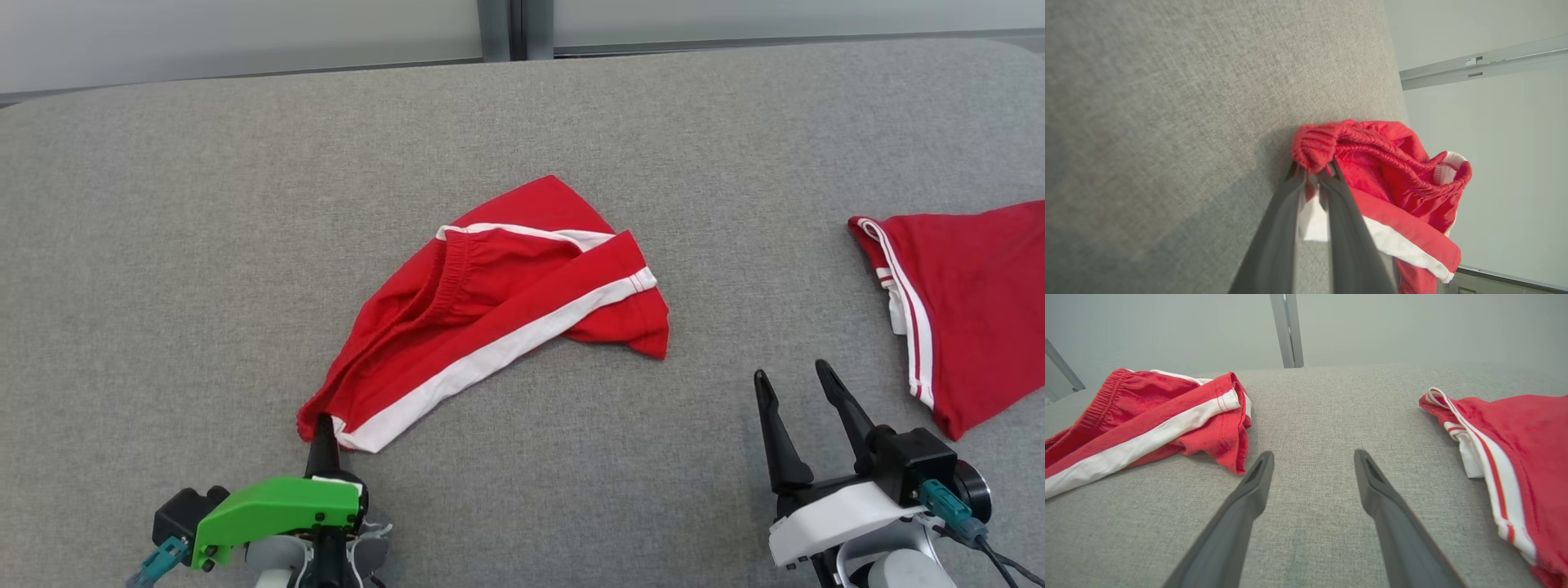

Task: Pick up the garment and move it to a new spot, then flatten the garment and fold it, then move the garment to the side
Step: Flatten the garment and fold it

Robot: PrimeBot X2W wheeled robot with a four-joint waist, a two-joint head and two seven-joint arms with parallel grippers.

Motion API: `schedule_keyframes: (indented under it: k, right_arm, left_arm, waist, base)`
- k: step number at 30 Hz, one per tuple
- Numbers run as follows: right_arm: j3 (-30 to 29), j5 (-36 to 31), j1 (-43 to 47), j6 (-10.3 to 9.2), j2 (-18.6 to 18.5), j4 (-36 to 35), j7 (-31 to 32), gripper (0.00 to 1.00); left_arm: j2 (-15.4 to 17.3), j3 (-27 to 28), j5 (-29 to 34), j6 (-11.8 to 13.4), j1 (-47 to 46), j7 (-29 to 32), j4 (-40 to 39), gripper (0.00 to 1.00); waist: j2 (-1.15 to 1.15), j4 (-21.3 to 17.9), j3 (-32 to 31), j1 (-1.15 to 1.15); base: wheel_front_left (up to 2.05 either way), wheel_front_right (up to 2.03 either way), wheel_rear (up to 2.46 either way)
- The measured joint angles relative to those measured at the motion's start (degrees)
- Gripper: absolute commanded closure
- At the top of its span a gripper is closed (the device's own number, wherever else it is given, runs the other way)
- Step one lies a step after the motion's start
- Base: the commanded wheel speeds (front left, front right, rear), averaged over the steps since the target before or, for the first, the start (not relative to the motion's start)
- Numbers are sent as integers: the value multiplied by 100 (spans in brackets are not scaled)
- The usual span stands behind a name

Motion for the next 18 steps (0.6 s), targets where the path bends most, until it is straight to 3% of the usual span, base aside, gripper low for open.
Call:
schedule_keyframes:
  k: [1,3,11,18]
  right_arm:
    - [0,-3,0,0,0,3,0,0]
    - [1,-24,0,0,0,4,-1,0]
    - [-29,-44,83,0,-1,1,0,0]
    - [-111,-129,221,0,0,-131,0,0]
  left_arm:
    - [0,-33,-26,-22,-25,0,45,66]
    - [-2,-33,-26,-27,-65,0,140,0]
    - [-3,121,445,-79,-93,0,274,0]
    - [221,330,2157,-122,160,0,-141,0]
  waist:
    - [0,23,-8,0]
    - [0,47,-29,0]
    - [0,22,-87,0]
    - [0,8,-249,0]
  base:
    - [0,0,0]
    - [0,0,0]
    - [0,0,0]
    - [0,0,0]
